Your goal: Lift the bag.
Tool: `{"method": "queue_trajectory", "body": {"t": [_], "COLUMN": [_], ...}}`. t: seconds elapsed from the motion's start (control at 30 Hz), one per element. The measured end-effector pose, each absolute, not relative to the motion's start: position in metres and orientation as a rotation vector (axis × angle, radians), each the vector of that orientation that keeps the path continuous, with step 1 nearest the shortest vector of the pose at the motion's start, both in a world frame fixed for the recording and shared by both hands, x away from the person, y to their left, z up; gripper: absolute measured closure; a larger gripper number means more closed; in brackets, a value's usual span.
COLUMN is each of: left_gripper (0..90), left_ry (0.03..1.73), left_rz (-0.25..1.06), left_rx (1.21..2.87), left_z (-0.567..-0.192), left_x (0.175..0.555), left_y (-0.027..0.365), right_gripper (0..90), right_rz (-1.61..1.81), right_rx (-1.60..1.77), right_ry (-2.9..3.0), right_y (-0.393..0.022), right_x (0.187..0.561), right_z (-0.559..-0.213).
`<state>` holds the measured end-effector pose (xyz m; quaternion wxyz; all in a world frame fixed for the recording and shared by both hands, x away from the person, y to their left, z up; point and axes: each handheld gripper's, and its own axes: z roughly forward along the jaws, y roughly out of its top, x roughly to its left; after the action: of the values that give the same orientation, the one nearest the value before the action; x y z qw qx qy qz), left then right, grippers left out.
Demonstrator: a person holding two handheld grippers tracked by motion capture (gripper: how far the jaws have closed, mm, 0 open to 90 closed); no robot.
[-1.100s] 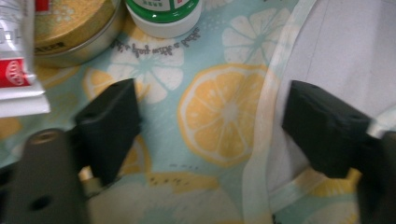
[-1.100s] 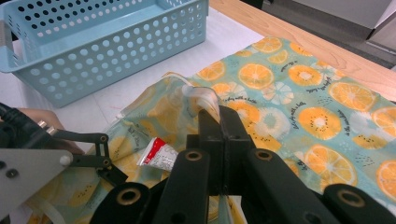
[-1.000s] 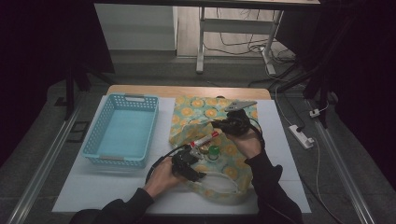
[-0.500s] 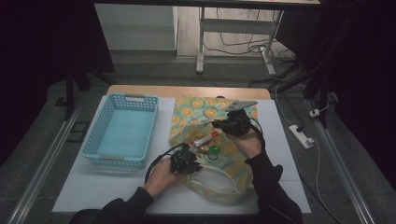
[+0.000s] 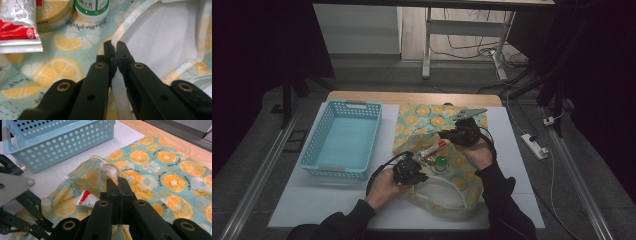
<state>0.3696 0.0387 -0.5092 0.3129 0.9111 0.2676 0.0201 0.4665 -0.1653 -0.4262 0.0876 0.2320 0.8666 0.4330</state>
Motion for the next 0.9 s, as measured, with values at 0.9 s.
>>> {"method": "queue_trajectory", "body": {"t": [0.9], "left_gripper": [89.2], "left_ry": [0.721], "left_rz": [-0.006], "left_rx": [2.301], "left_z": [-0.486], "left_x": [0.371], "left_y": [0.052], "right_gripper": [90.0], "right_rz": [1.292], "right_rx": [0.659], "right_ry": [2.589], "right_y": [-0.163], "right_x": [0.463], "right_z": [-0.418]}}
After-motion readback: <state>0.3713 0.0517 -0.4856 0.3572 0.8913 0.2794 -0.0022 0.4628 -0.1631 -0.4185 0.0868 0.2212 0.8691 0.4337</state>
